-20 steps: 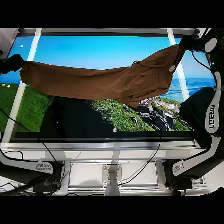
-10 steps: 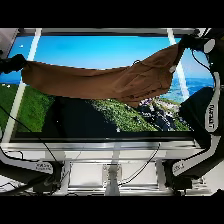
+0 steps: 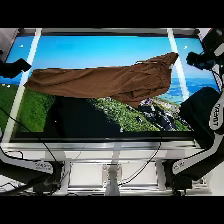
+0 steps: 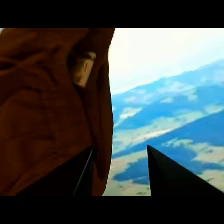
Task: Fold the clothes and pants, and hang the long-sleeved shirts on hangers.
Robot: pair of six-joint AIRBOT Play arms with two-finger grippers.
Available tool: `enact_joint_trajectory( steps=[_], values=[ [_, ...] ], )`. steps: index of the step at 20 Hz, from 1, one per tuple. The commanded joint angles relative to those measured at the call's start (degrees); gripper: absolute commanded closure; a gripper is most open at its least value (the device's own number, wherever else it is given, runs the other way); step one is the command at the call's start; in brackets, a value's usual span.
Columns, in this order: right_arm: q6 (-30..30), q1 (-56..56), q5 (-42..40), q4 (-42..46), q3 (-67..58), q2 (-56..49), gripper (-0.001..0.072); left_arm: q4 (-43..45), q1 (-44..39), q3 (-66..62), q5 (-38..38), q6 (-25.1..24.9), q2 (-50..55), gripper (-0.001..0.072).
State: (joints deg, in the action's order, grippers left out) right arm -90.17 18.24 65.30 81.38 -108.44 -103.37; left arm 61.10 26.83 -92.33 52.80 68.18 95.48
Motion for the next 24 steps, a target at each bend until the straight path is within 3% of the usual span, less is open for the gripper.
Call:
enact_joint_trajectory(
  steps=[1, 2, 6, 7, 8, 14, 16, 18, 20, 21, 24],
  values=[
    [3.0, 2.3, 13.5, -9.9, 0.2, -3.1, 0.032, 1.9, 2.1, 0.0, 9.9, 0.8, 0.1, 0.0165],
    [4.1, 2.4, 14.7, -13.0, 1.0, -4.0, 0.0319, 1.9, 2.9, 0.1, 12.5, 0.8, 0.1, 0.0208],
    [5.4, 2.3, 9.4, -25.2, 10.1, -5.0, 0.0317, 1.9, 5.7, 3.3, 17.9, 0.8, -0.1, 0.0208],
    [5.2, 2.3, 7.8, -26.1, 12.6, -5.0, 0.0304, 1.7, 6.1, 4.3, 18.3, 0.8, -0.1, 0.0208],
    [4.3, 2.3, 6.5, -26.5, 14.5, -5.0, 0.0218, 1.7, 6.3, 5.2, 18.2, 0.8, -0.1, 0.0208],
    [0.0, -1.2, -6.1, -28.6, 19.6, -5.0, 0.0236, 1.5, 6.0, 6.3, 18.4, 2.1, 0.4, 0.0206],
    [-2.2, -2.3, -10.1, -28.6, 19.6, -5.0, 0.0321, 1.5, 6.0, 6.5, 18.4, 2.5, 0.7, 0.0207],
    [-2.4, -3.0, -12.5, -28.6, 19.6, -5.0, 0.0344, 1.5, 6.3, 7.3, 18.7, 2.5, 0.7, 0.0207],
    [-2.3, -3.3, -12.9, -28.5, 19.6, -5.0, 0.0623, 1.5, 7.0, 8.9, 18.6, 2.5, 0.7, 0.0206],
    [-2.2, -3.3, -12.9, -28.3, 19.6, -5.0, 0.0681, 1.5, 7.3, 9.9, 18.6, 2.5, 0.7, 0.0207],
    [-2.2, -3.3, -12.8, -28.2, 19.6, -5.0, 0.0682, 1.5, 8.1, 13.4, 17.7, 2.5, 0.7, 0.0206]
  ],
)
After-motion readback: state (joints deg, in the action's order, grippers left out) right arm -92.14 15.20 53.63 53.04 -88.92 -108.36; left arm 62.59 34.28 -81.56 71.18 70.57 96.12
